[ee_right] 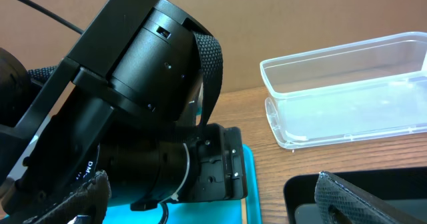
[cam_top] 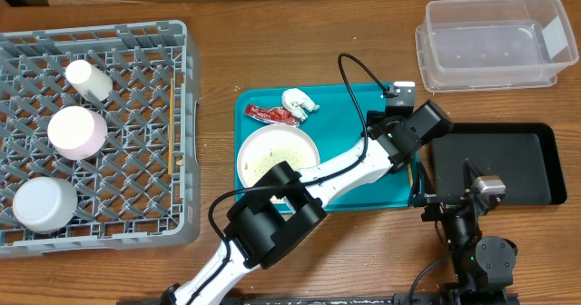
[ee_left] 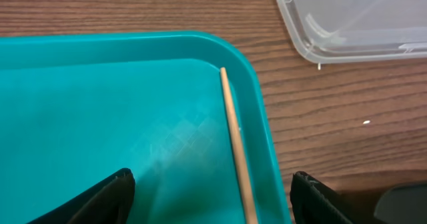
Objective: Sort waste into correct bins and load items into the dishwasher
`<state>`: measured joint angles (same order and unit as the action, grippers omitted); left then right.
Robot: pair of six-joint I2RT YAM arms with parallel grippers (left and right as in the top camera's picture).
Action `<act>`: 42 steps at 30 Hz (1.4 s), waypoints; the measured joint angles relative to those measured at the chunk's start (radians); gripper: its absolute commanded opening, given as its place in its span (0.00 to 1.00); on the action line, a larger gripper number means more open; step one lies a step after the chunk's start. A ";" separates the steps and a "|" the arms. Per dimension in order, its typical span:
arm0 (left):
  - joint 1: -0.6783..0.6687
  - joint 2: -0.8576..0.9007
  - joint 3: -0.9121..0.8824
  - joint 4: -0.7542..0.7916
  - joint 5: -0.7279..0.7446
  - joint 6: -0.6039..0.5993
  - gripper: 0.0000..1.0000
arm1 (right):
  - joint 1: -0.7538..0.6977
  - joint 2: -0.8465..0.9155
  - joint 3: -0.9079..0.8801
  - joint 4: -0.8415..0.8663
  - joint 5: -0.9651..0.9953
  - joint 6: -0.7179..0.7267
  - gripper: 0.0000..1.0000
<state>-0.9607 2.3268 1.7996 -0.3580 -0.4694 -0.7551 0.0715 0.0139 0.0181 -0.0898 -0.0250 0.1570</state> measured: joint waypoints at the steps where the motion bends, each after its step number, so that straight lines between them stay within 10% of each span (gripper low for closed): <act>1: 0.000 0.002 0.000 0.007 0.000 0.000 0.79 | 0.000 0.000 0.000 0.000 -0.001 0.000 1.00; 14: 0.000 0.085 0.000 0.037 -0.003 0.008 0.79 | 0.000 0.000 0.000 0.000 -0.001 0.000 1.00; 21: 0.000 0.085 0.001 0.034 0.011 0.003 0.26 | 0.000 0.000 0.000 0.000 0.000 0.000 1.00; 42: 0.000 0.076 0.006 0.014 0.073 0.019 0.38 | 0.000 0.000 0.000 0.000 0.000 0.000 1.00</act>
<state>-0.9607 2.4031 1.8061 -0.3435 -0.3962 -0.7364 0.0715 0.0139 0.0181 -0.0902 -0.0254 0.1574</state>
